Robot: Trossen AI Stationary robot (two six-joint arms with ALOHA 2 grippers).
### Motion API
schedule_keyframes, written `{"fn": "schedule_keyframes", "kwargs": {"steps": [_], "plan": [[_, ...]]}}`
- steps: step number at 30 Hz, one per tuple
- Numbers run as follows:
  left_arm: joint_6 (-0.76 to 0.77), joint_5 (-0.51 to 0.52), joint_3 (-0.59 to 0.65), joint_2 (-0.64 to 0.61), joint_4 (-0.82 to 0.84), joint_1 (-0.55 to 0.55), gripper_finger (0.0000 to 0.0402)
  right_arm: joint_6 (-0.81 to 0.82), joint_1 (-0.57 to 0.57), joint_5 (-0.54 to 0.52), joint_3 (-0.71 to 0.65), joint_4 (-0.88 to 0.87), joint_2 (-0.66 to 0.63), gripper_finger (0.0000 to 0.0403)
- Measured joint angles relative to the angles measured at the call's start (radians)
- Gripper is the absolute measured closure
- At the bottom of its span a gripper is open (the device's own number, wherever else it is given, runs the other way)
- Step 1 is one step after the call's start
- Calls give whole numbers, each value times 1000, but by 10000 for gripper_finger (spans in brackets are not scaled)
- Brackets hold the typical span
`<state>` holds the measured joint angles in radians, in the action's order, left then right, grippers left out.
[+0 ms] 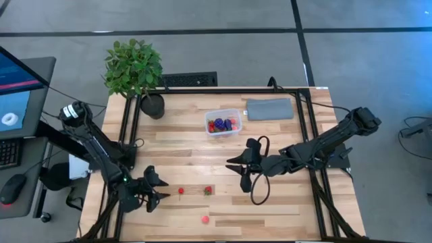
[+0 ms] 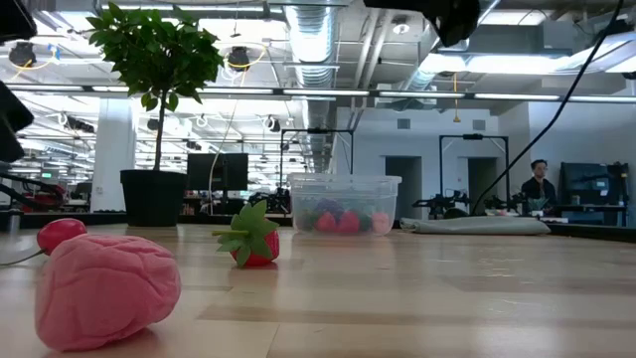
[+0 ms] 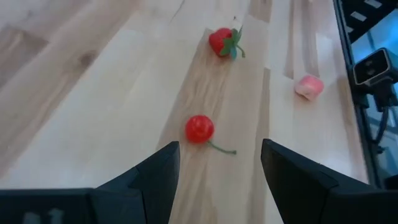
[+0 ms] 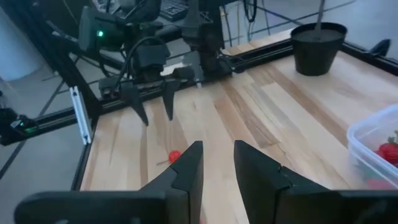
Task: Pick and placing Produce into tupperware
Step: Put the cherry into the container
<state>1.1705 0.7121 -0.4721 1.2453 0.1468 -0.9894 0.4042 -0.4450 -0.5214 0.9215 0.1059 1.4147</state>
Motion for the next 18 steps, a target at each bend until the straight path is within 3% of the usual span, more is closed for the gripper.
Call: {"fn": "schedule_keyframes", "kwargs": {"steps": [3,10,18], "plan": [[-85,-31,2,0,-8,31,186,0,4,-4,0,0,0,290],[-328,-220,2,0,-35,154,186,-7,24,-4,0,0,0,290],[-417,-400,2,0,-89,300,186,-10,24,-4,0,0,0,290]]}}
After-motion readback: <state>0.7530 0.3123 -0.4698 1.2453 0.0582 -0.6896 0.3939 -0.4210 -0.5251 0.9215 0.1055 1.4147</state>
